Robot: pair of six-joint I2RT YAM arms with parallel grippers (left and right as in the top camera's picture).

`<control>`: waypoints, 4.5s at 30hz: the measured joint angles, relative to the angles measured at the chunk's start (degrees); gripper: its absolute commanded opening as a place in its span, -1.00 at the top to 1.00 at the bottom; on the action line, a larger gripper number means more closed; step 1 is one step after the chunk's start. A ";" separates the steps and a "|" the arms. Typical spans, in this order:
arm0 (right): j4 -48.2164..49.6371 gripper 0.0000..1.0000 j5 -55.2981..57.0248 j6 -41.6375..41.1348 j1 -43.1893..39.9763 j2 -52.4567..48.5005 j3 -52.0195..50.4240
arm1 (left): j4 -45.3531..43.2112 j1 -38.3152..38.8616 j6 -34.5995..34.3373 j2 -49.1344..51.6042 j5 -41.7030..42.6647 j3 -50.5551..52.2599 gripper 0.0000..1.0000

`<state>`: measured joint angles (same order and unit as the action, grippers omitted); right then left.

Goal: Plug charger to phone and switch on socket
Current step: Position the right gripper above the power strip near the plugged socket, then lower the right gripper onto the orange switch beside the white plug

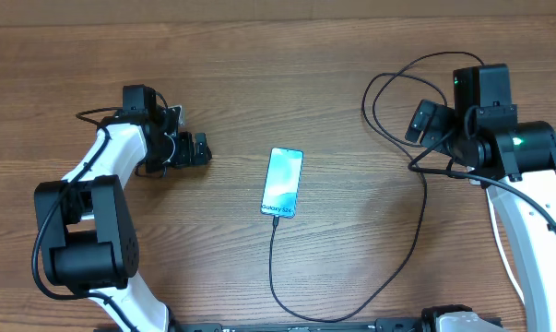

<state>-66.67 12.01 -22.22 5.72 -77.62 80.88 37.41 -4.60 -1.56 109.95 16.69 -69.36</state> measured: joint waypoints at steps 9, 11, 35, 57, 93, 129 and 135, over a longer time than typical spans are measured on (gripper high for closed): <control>0.00 -1.00 0.02 0.00 0.00 0.00 0.00 | 0.00 0.00 0.00 0.00 -0.02 0.00 -1.00; 0.00 -1.00 0.00 0.00 0.00 0.00 0.00 | 0.00 0.00 0.00 0.00 -0.02 0.00 -0.99; 2.84 -0.99 0.00 -0.09 0.00 0.00 0.00 | 0.00 0.00 0.00 0.00 -0.02 0.00 -1.00; -1.86 -0.40 -0.17 0.59 -11.87 -1.40 18.88 | -0.02 0.00 0.00 0.00 -0.04 0.00 -0.99; 3.93 -1.00 -2.19 -5.09 -34.58 -32.98 14.97 | -0.02 0.00 0.00 0.00 -0.04 0.00 -0.99; 12.26 -1.00 -9.09 -6.25 -35.26 -43.82 10.16 | 0.00 0.00 0.00 0.00 -0.04 0.00 -0.99; 13.07 -1.00 -9.73 -5.92 -35.50 -43.82 9.68 | 0.00 0.00 0.00 0.00 -0.04 0.00 -1.00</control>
<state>-53.60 2.28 -28.14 -29.78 -121.45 90.56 37.41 -4.60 -1.56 109.95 16.64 -69.36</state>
